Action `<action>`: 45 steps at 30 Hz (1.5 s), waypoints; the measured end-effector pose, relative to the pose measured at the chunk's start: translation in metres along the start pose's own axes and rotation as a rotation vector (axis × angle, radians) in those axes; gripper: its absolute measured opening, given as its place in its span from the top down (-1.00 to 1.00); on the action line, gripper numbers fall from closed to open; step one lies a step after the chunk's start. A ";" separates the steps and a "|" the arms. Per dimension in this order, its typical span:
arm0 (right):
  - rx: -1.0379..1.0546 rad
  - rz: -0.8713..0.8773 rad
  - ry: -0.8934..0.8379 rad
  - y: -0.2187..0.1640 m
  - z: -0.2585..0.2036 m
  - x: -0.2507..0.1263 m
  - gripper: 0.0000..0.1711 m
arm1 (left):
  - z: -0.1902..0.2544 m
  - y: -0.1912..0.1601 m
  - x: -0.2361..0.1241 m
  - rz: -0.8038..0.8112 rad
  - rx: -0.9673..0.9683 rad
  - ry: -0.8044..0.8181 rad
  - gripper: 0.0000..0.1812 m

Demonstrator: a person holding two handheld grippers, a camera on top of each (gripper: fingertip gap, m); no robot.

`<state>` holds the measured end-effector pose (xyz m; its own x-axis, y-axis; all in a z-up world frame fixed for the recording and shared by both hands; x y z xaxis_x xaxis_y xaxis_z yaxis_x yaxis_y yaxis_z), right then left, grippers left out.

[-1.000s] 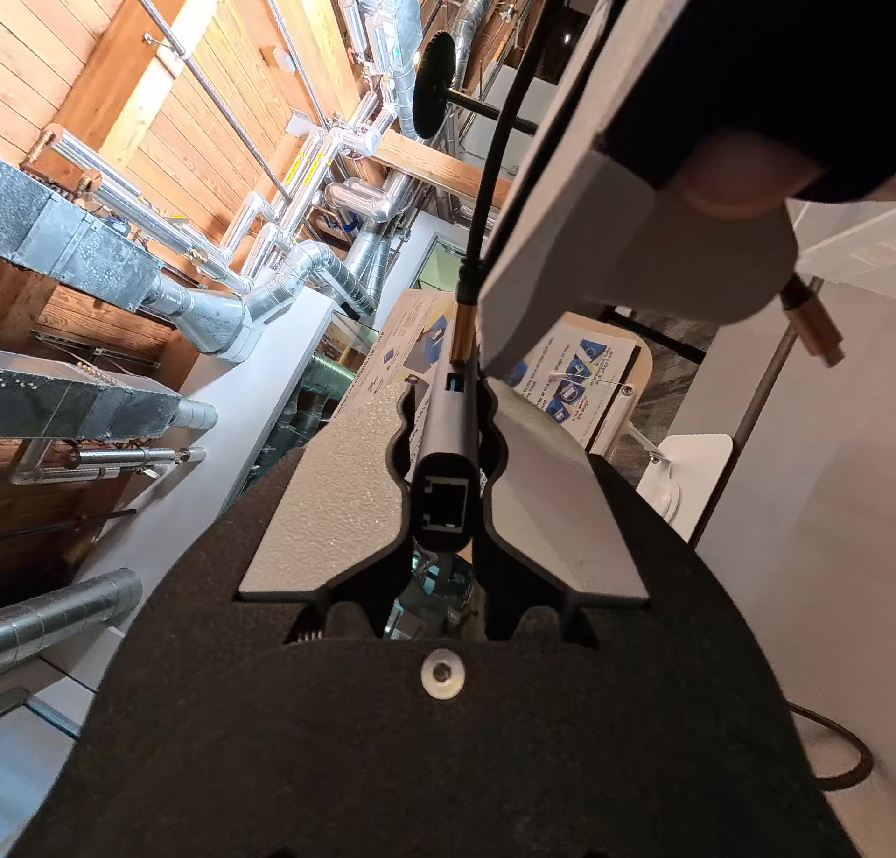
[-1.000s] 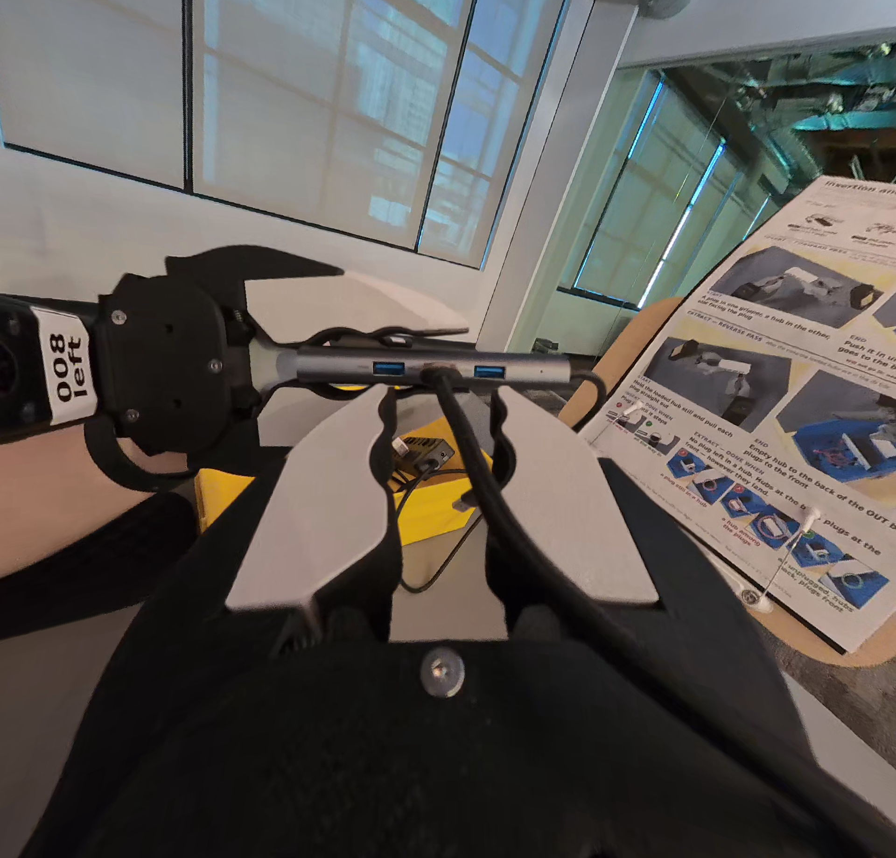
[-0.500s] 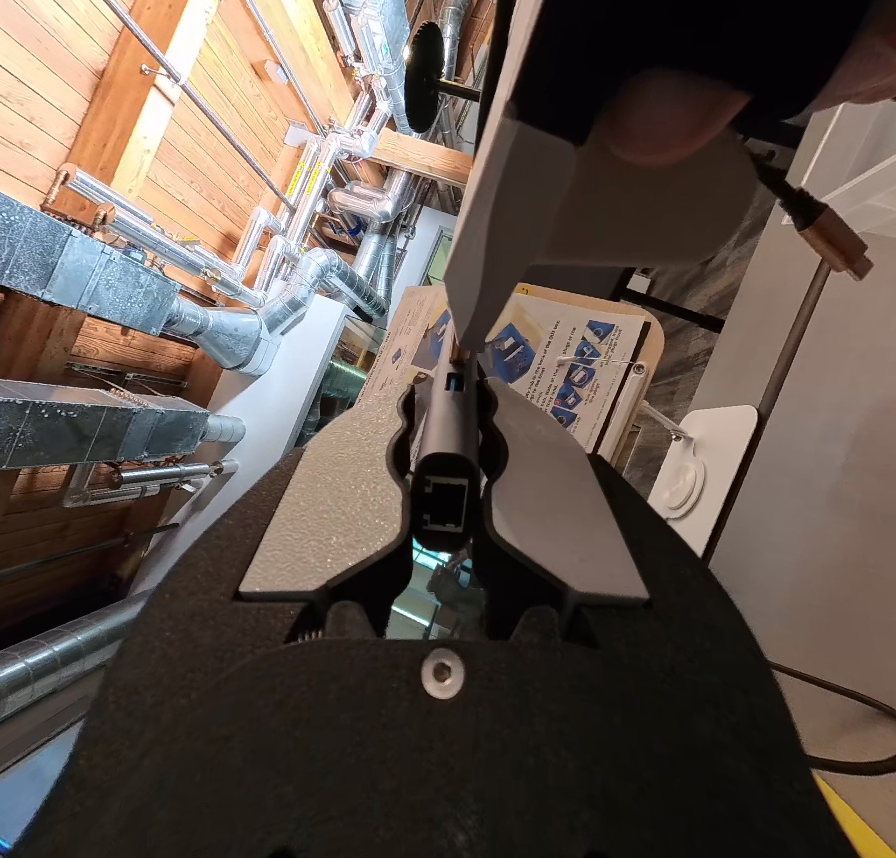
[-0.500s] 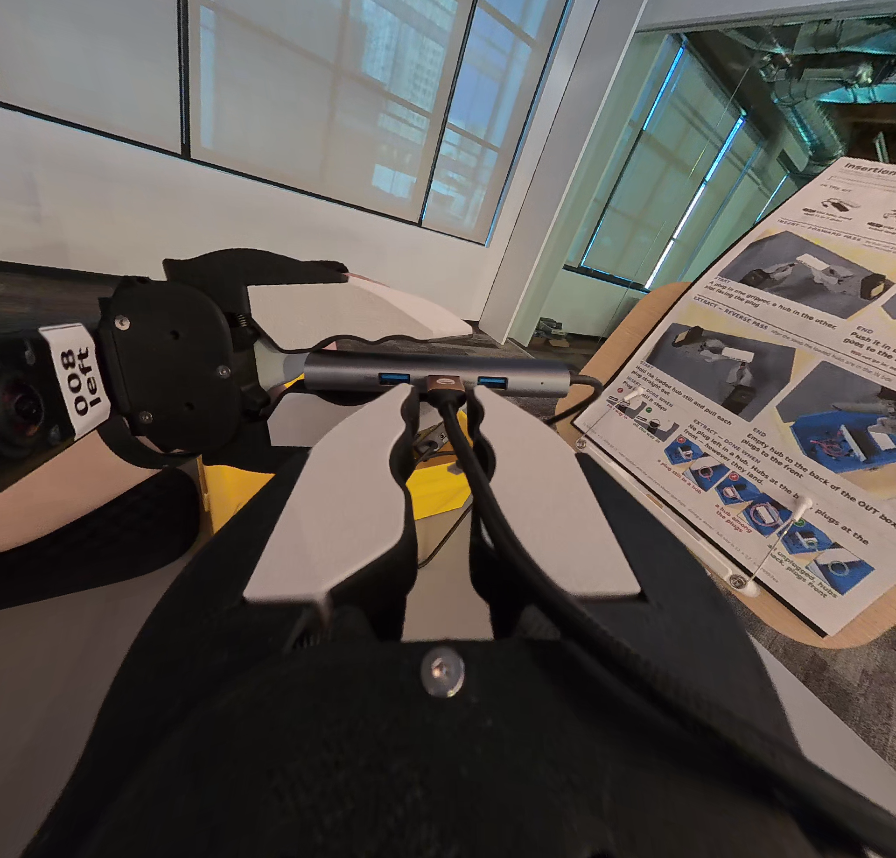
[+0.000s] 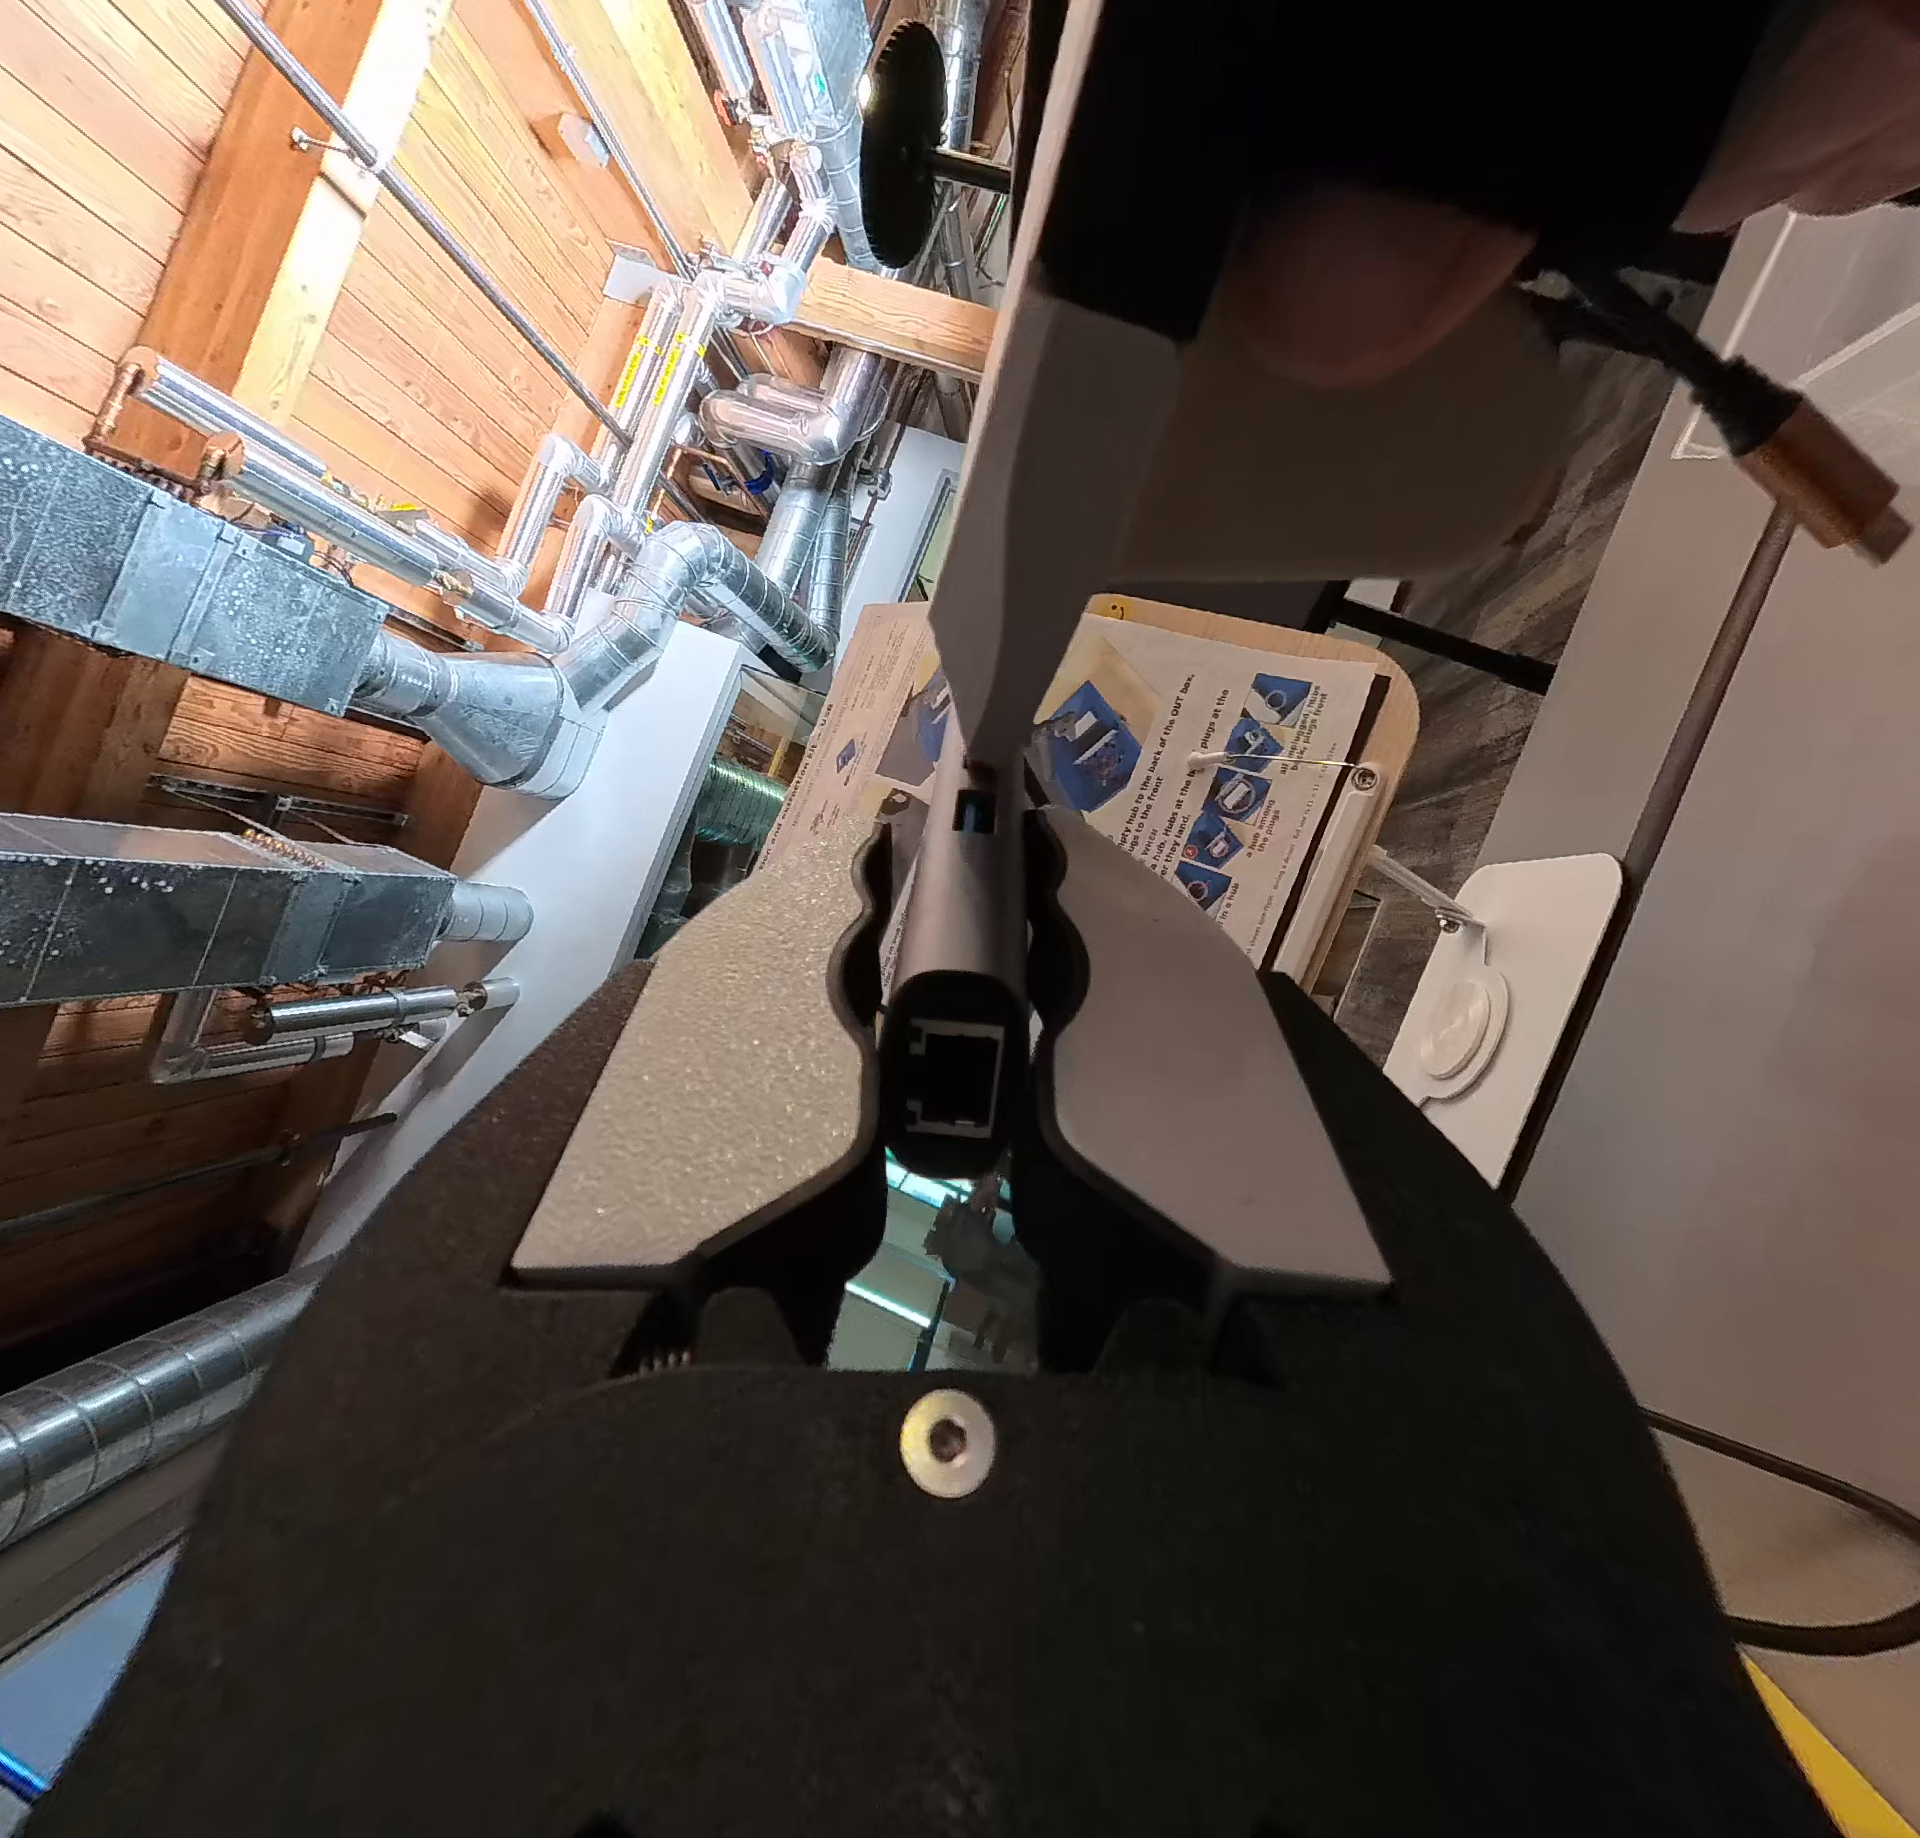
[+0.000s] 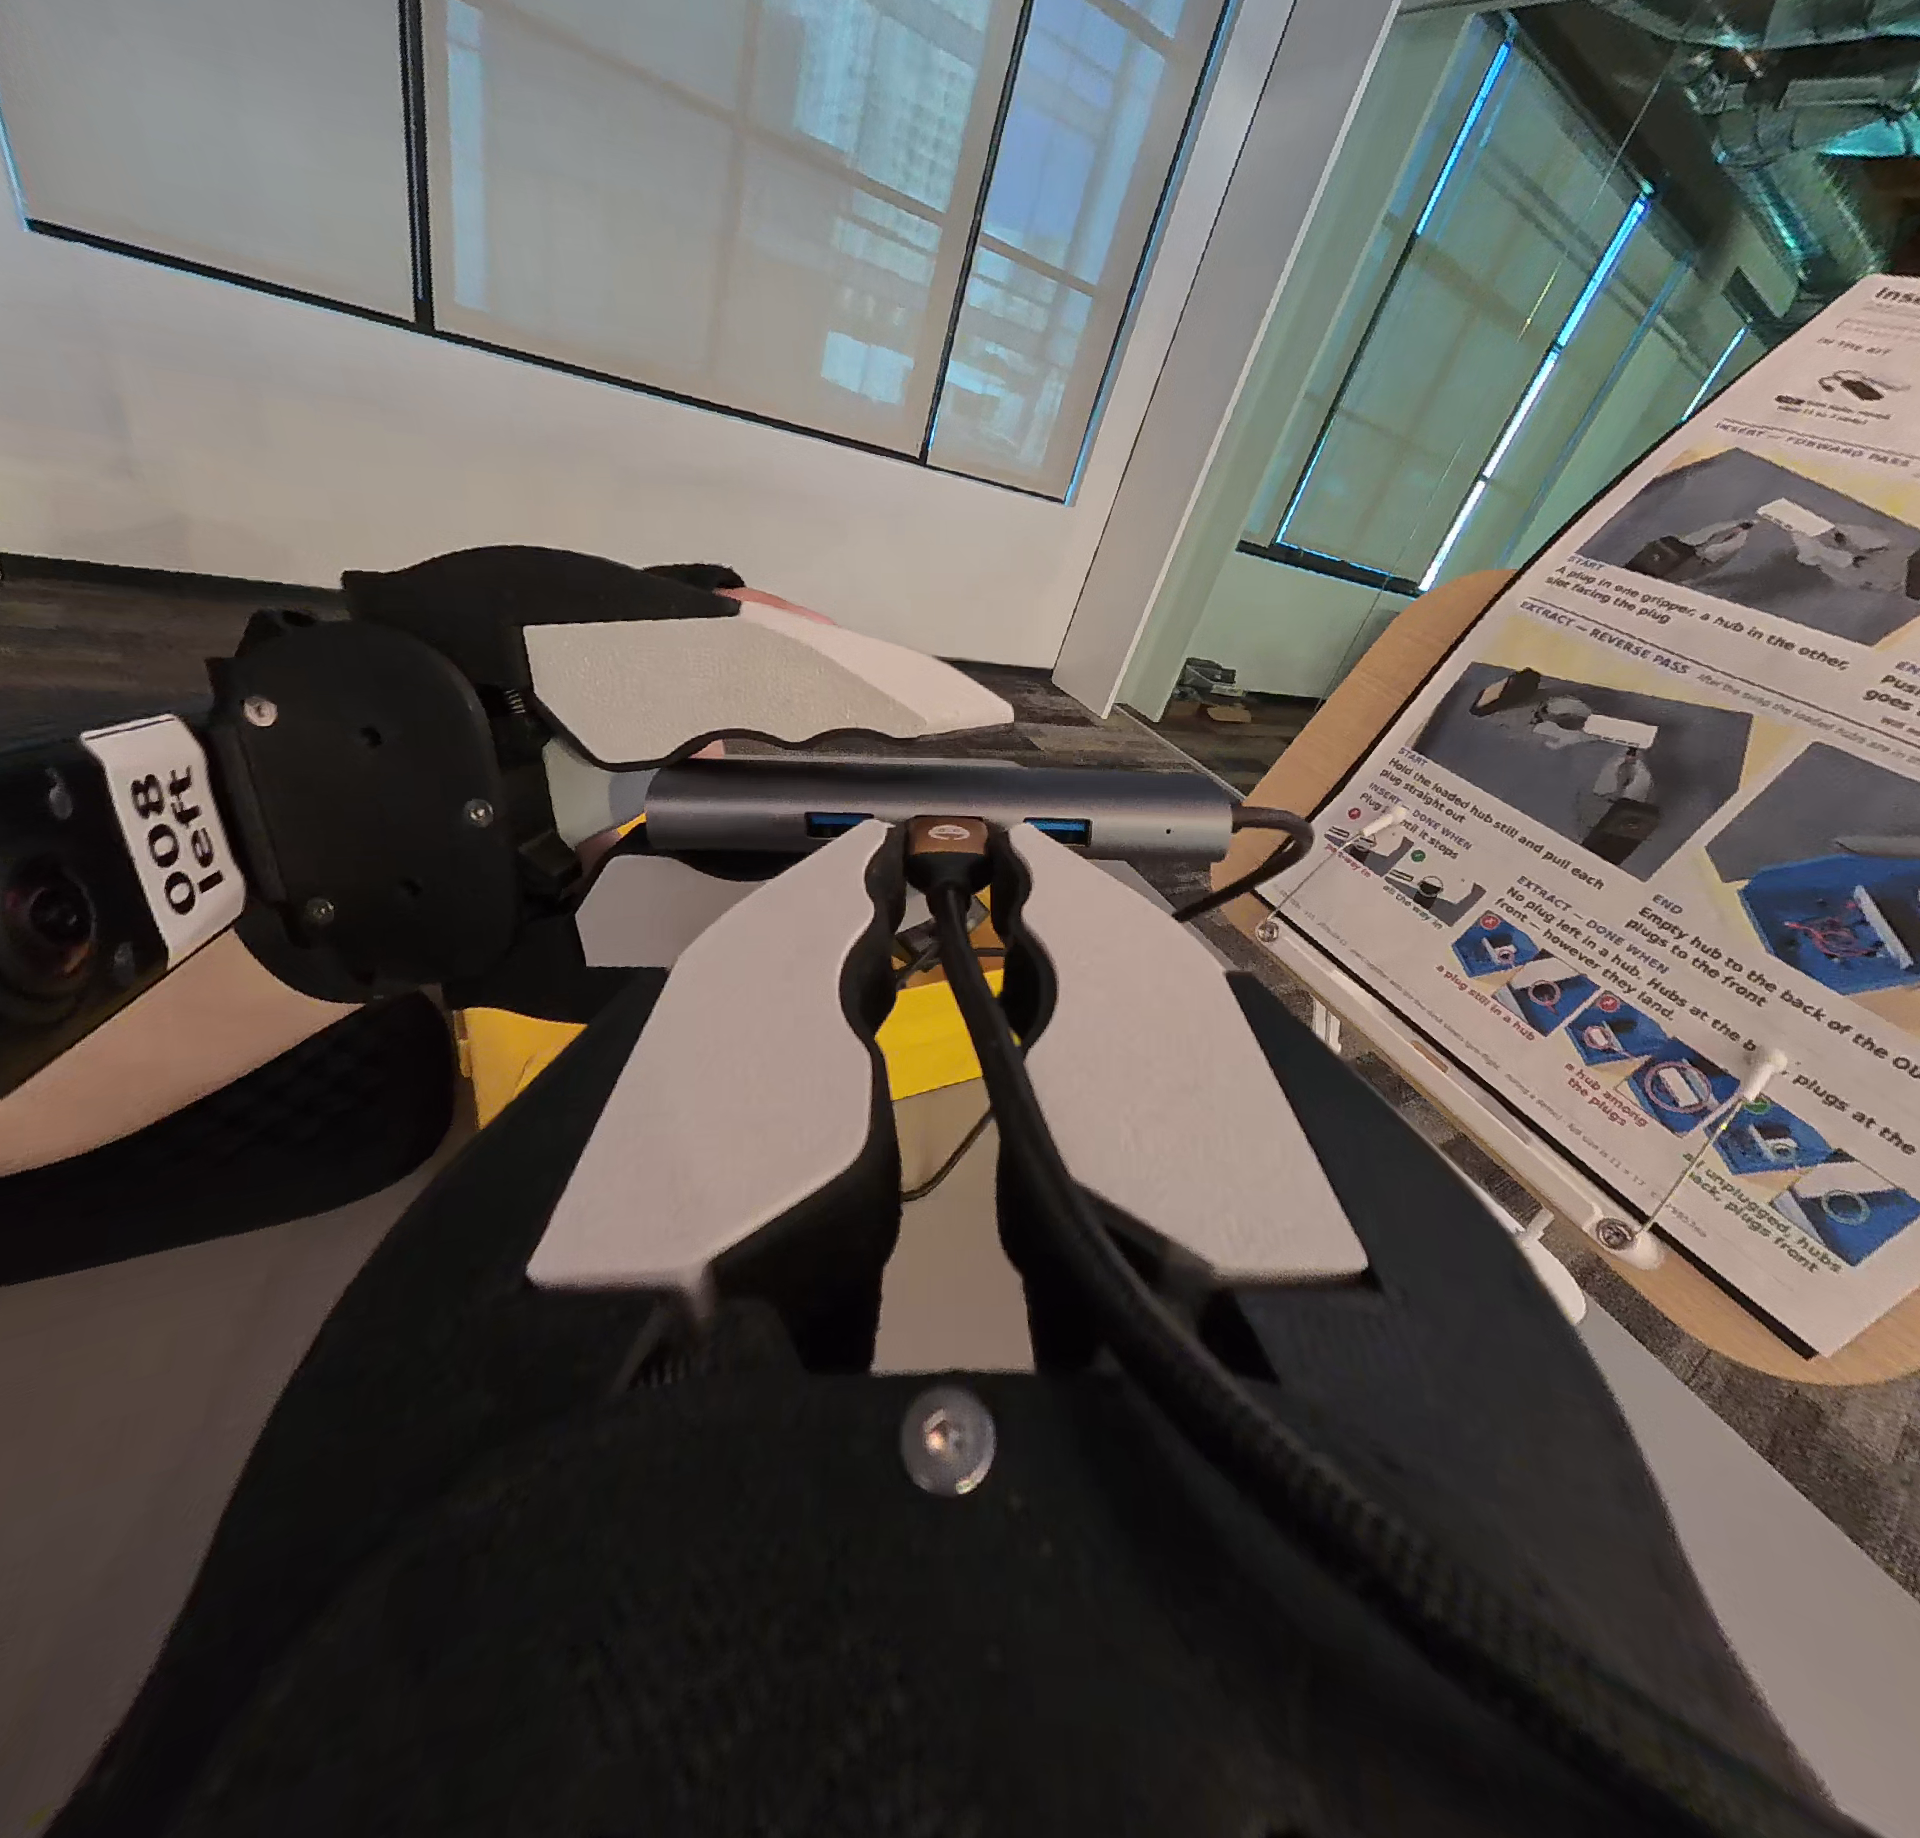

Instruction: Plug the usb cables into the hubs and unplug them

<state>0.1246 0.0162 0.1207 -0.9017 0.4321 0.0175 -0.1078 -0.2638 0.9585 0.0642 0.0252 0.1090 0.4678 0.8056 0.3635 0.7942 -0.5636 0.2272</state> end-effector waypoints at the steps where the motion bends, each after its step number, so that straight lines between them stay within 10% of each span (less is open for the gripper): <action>1: -0.001 0.004 0.005 0.001 0.000 0.000 0.81 | -0.001 0.000 0.000 0.004 -0.009 -0.004 0.74; 34: -0.016 0.005 -0.040 -0.002 0.007 -0.002 0.81 | 0.006 -0.003 0.008 -0.053 -0.150 -0.046 0.73; 45: -0.087 0.079 -0.130 0.013 0.022 -0.019 0.81 | -0.007 0.004 0.005 0.001 -0.361 -0.113 0.41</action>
<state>0.1496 0.0234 0.1394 -0.8477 0.5134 0.1336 -0.0800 -0.3727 0.9245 0.0668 0.0261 0.1179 0.5245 0.8086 0.2666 0.6151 -0.5764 0.5380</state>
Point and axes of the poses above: each gripper's, where its closed fingertips meet, x out along the fingers, y out of its top, z = x × y across the jaws, the point moved 4 cm from there along -x, back along the fingers, and after that the axes turned 3 degrees about y, right-handed, at the moved point
